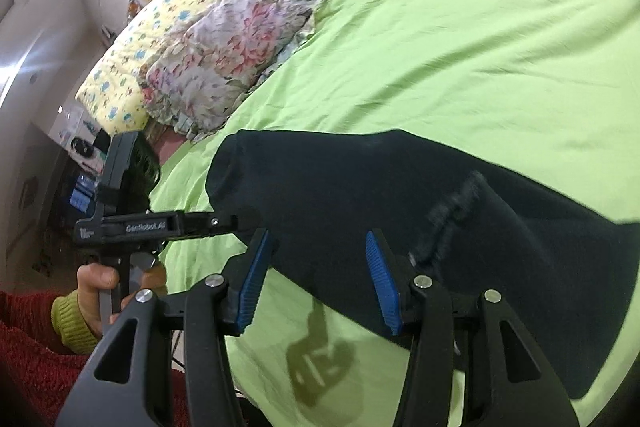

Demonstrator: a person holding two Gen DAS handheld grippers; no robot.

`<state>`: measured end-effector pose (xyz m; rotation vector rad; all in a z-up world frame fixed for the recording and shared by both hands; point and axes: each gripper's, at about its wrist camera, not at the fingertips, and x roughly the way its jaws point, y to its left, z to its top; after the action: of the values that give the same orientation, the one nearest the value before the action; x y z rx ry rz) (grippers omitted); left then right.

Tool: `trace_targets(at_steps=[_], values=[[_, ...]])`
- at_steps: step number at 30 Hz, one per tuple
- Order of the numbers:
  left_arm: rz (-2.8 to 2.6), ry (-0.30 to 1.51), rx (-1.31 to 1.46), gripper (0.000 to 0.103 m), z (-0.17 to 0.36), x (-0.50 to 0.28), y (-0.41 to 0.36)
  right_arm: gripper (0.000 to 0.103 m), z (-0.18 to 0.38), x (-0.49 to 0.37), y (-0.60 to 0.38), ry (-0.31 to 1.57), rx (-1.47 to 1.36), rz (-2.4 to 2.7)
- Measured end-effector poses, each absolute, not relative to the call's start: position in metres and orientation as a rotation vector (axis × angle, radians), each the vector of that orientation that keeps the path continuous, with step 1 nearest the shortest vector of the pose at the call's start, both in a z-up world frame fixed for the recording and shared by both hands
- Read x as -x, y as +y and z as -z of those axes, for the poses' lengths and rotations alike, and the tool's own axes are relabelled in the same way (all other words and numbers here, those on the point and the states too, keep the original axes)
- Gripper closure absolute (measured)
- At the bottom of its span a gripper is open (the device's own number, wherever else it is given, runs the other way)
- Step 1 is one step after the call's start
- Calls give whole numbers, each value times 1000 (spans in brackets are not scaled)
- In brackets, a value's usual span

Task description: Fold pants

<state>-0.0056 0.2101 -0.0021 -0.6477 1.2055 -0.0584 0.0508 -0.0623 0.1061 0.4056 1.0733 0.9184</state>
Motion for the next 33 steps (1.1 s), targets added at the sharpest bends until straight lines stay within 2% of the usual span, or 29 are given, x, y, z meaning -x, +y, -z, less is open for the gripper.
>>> trace_targets(at_steps=[17,33], values=[[-141,1109,888,39,21,45,297,52,-121,-105,43,1123,-182,-1091],[-167,1031,1040,39,54,38,324,52,-101,-164,181,1158,150,-1315]])
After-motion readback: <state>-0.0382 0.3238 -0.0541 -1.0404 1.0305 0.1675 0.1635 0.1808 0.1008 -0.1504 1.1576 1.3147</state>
